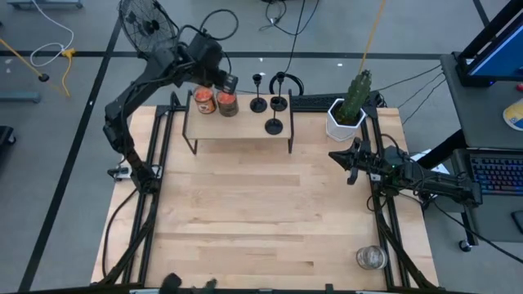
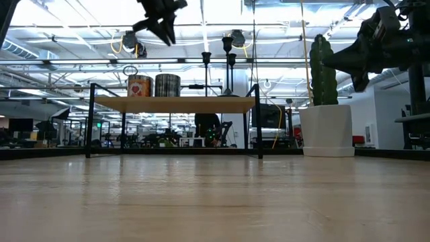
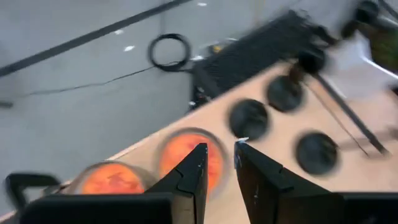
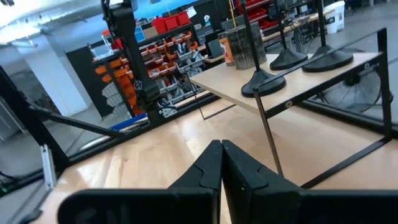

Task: Pick & Place candle stick holders
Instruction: Put the brown scented candle can on the shelf

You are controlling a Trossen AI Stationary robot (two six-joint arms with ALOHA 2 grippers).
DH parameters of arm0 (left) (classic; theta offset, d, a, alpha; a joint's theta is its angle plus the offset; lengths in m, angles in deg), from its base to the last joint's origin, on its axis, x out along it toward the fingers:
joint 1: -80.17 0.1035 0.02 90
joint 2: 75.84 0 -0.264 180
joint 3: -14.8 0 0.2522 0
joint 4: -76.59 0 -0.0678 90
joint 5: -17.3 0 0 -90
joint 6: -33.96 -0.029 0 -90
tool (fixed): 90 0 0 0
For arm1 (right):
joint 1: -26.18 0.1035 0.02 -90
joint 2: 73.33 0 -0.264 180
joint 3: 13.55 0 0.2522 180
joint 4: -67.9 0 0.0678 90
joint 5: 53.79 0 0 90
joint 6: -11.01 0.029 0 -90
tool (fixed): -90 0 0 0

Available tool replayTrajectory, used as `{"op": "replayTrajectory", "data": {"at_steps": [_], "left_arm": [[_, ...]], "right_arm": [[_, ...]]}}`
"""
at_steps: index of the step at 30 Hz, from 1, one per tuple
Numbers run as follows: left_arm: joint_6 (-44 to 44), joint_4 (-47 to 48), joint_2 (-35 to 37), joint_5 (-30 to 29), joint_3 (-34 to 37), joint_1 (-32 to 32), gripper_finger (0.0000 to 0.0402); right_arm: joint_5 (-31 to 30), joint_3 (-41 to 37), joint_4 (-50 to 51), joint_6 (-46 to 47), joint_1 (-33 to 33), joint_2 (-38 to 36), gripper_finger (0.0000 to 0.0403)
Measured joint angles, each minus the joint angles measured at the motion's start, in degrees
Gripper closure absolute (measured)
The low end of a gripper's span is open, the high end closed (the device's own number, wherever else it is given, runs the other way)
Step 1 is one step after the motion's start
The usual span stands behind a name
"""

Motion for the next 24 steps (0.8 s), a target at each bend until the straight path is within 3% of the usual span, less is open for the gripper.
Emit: {"op": "replayTrajectory", "data": {"at_steps": [5,8,15,24], "left_arm": [[-5.1,1.8,0.0,8.5,-0.3,-4.3,0.0314],[-5.3,2.8,0.0,10.3,-0.3,-7.6,0.0314],[-0.4,4.6,0.0,10.1,-0.2,-16.7,0.0314],[6.7,0.7,0.0,1.0,1.4,-31.8,0.0314]], "right_arm": [[0.0,0.0,0.0,4.4,0.0,0.0,0.0403],[0.0,0.0,0.1,4.1,0.0,0.0,0.0403],[0.0,0.0,0.2,5.5,0.0,0.0,0.0403],[0.0,0.0,0.2,7.0,0.0,0.0,0.0403]]}}
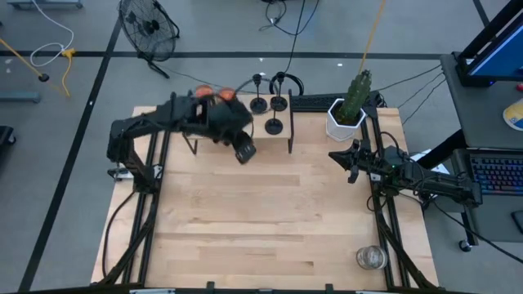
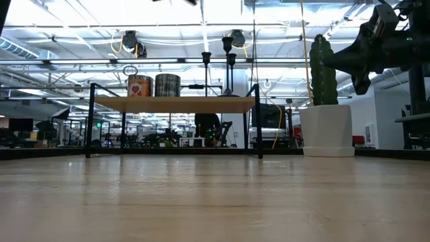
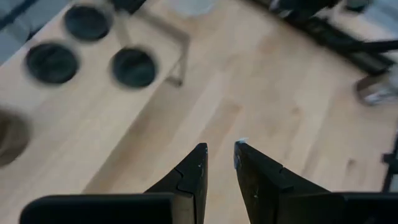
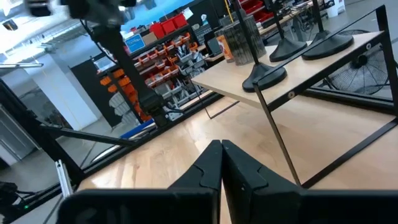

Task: Pick & Place candle stick holders
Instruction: Put the brown scented candle can on the shelf

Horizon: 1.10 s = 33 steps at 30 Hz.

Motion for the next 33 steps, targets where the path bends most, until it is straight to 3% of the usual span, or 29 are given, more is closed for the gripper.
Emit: {"op": "replayTrajectory", "data": {"at_steps": [8,15,18,33], "left_arm": [[-4.9,-11.0,0.0,-1.2,0.4,-9.2,0.0314],[-4.3,-6.7,0.0,-5.8,0.4,-13.5,0.0314],[-1.7,-3.2,0.0,-8.6,0.4,-14.9,0.0314],[3.7,-3.3,0.4,-21.0,0.4,-26.9,0.0314]], "right_arm": [[0.5,0.0,-0.1,4.0,0.0,0.0,0.0403],[19.1,0.0,-6.4,1.3,0.0,0.0,0.0403],[24.1,0.0,-11.6,1.1,0.0,0.0,0.0403],[33.2,0.2,-14.0,1.6,0.1,0.0,0.0403]]}}
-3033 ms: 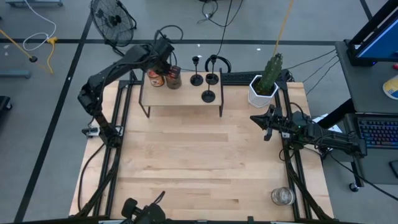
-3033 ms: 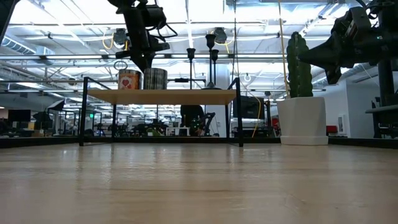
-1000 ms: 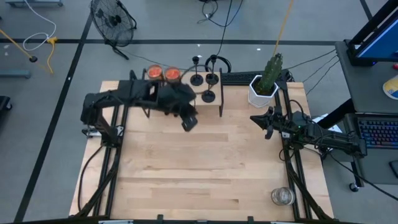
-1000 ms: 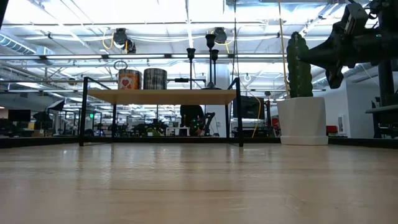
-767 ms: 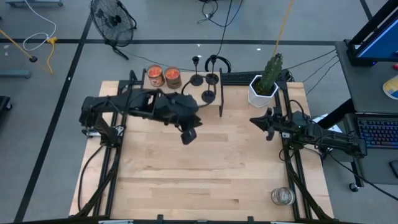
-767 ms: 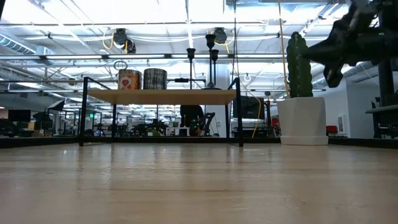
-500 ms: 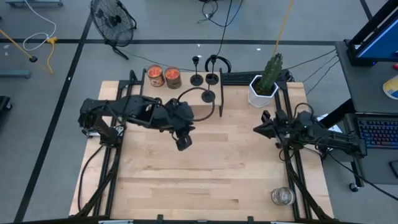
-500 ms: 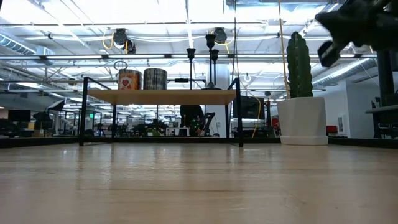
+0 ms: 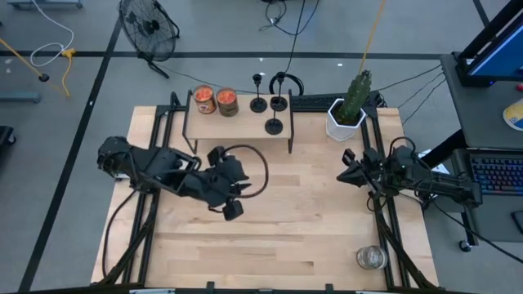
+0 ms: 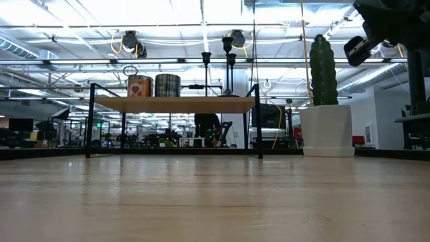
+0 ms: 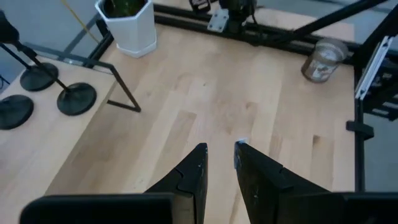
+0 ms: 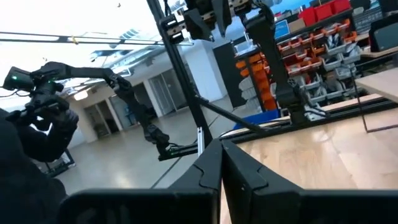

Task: Pick & Place candle stick holders
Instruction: Put the brown scented candle can on the shelf

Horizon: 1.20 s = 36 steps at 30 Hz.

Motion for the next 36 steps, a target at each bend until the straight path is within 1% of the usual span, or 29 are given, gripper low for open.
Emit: {"op": "replayTrajectory", "data": {"at_steps": [3,5,8,10,13,14,17,19,22,23,25,29,32,36], "left_arm": [[-1.3,-5.2,0.2,-0.5,2.6,-0.3,0.0314],[-4.1,-11.4,0.2,2.7,6.1,0.5,0.0314],[-6.4,-18.2,0.7,9.4,12.1,2.0,0.0314],[-7.4,-23.8,1.3,12.8,16.0,3.3,0.0314],[-7.6,-28.5,3.4,13.8,22.6,4.5,0.0314],[-7.8,-31.5,4.1,14.2,24.7,5.2,0.0314],[-8.1,-37.4,8.3,15.2,32.5,6.3,0.0314],[-8.7,-44.7,11.0,16.7,38.1,7.3,0.0314],[-8.9,-51.0,16.2,18.2,47.6,8.2,0.0314],[-9.0,-54.3,17.9,18.4,50.5,8.5,0.0314],[-8.9,-56.9,22.0,18.1,56.5,8.7,0.0314],[-7.4,-64.0,29.5,16.9,67.7,8.2,0.0314],[-6.1,-69.0,35.6,14.8,75.1,6.5,0.0314],[-4.1,-71.8,43.6,11.1,82.6,2.6,0.0314]], "right_arm": [[0.0,1.1,-0.1,-0.6,0.0,0.0,0.0403],[0.0,1.8,-0.1,-1.3,0.0,0.0,0.0403],[0.1,2.5,-0.1,-1.5,0.0,0.1,0.0403],[1.4,2.7,0.4,-1.3,0.0,0.1,0.0403],[2.9,3.2,2.4,-0.2,0.0,0.7,0.0403],[2.9,3.4,3.1,0.0,0.0,0.9,0.0403],[2.9,4.0,3.9,-0.2,0.0,1.7,0.0403],[2.9,4.6,4.2,-0.7,0.0,2.0,0.0403],[3.0,6.2,5.4,-1.7,0.0,3.3,0.0403],[3.0,6.9,6.5,-2.1,0.0,3.6,0.0403],[3.0,9.0,9.6,-3.1,0.0,4.8,0.0403],[3.0,14.2,20.0,-5.1,0.0,7.7,0.0403],[3.0,18.8,28.3,-6.5,0.0,10.0,0.0403],[3.0,25.2,39.7,-7.8,1.1,13.7,0.0403]]}}
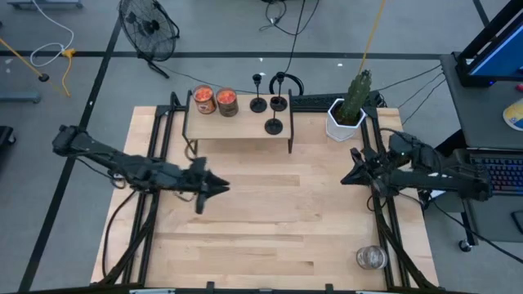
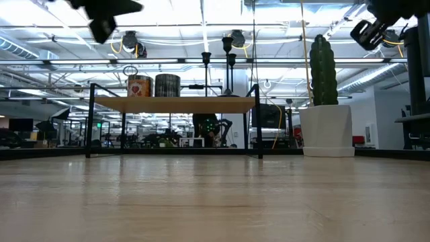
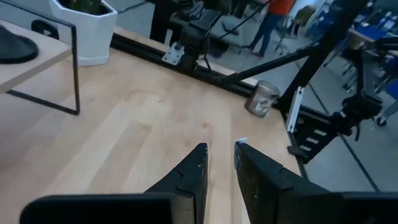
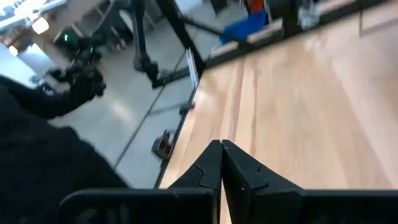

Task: Pick & Place candle stick holders
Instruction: Put the brown scented candle can on the shelf

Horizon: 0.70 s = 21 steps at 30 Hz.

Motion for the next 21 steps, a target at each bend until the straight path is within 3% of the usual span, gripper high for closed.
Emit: {"op": "replayTrajectory", "data": {"at_steps": [10,21], "left_arm": [[2.8,1.4,12.9,-12.4,9.1,-10.9,0.0314],[8.1,6.8,16.0,-15.5,10.3,-18.5,0.0314]], "right_arm": [[-0.1,10.9,18.1,1.7,7.5,10.0,0.0403],[-0.7,18.2,32.2,10.2,22.8,21.2,0.0403]]}}
